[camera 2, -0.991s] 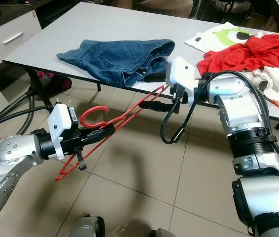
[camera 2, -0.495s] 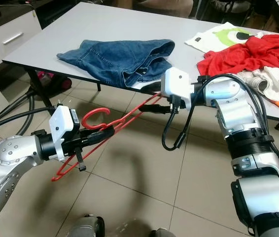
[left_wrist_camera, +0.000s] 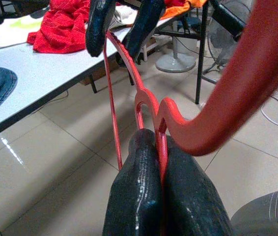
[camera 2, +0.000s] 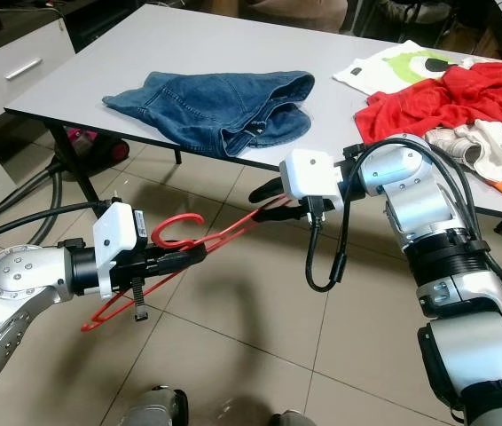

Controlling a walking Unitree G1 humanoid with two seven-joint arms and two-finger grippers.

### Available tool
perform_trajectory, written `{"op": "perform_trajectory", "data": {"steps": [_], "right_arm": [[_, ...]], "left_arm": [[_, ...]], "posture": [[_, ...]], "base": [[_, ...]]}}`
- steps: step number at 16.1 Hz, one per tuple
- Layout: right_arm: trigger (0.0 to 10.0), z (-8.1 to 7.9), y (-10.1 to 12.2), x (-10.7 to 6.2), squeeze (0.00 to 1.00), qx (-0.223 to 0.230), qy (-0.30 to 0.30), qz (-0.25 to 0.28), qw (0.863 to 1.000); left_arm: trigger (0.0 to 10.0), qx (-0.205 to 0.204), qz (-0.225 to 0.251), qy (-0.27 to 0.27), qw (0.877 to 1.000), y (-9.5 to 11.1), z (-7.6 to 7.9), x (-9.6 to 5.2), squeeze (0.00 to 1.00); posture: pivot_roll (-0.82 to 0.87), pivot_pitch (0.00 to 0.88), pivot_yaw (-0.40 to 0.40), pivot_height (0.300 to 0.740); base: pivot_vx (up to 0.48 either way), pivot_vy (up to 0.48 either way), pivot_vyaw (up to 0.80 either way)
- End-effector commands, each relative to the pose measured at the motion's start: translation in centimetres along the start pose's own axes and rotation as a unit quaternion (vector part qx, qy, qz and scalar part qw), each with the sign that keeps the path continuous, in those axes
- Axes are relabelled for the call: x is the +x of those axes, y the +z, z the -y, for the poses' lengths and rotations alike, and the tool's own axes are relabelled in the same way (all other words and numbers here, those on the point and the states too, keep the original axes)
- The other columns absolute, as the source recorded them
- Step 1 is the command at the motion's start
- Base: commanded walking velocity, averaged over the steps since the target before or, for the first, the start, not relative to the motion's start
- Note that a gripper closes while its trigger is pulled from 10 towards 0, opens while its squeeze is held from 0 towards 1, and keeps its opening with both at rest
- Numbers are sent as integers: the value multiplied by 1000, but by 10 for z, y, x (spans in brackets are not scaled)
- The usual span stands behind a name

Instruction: Hang hanger

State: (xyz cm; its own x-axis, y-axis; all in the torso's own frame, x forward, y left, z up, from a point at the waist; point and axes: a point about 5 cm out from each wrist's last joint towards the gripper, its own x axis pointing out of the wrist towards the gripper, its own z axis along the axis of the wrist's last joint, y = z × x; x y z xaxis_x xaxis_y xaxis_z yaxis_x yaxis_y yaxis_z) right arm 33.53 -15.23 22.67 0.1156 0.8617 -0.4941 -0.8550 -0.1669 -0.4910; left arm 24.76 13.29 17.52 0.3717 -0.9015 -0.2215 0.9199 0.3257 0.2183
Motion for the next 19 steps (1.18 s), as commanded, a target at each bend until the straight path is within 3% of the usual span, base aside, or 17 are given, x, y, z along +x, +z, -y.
{"op": "perform_trajectory", "data": {"steps": [1, 4, 8, 9, 10, 14, 19], "right_arm": [[0, 4, 5, -2, 0, -18, 5, -5, 1000], [0, 1, 4, 7, 0, -2, -1, 15, 1000], [0, 13, 7, 4, 0, 17, -56, 42, 997], [392, 12, 5, 4, 1000, 24, -54, 39, 998], [10000, 9, 3, 4, 1000, 34, -36, 26, 998], [10000, 7, 3, 0, 1000, 26, -12, 17, 999], [10000, 15, 14, -9, 1000, 53, -5, 49, 997]], "left_arm": [[10000, 8, -5, -13, 1000, 1, 2, 2, 0], [10000, 16, -3, -17, 1000, 7, -1, 2, 0], [10000, 15, -2, -16, 1000, 6, -1, 2, 0], [10000, 15, -2, -15, 1000, 6, -1, 2, 0], [10000, 14, -1, -15, 1000, 6, -1, 3, 0], [10000, 13, 0, -16, 1000, 6, 0, 3, 0], [10000, 12, 2, -12, 1000, 5, 0, 5, 0]], "posture": [[83, 66, 6, 740], [84, 76, 8, 740], [83, 80, 11, 740], [83, 82, 11, 740], [83, 83, 11, 740], [81, 86, 9, 740], [79, 89, 2, 740]], "base": [[0, 0, 0], [0, 0, 0], [0, 0, 0], [0, 0, 0], [0, 0, 0], [0, 0, 0], [0, 0, 0]]}}
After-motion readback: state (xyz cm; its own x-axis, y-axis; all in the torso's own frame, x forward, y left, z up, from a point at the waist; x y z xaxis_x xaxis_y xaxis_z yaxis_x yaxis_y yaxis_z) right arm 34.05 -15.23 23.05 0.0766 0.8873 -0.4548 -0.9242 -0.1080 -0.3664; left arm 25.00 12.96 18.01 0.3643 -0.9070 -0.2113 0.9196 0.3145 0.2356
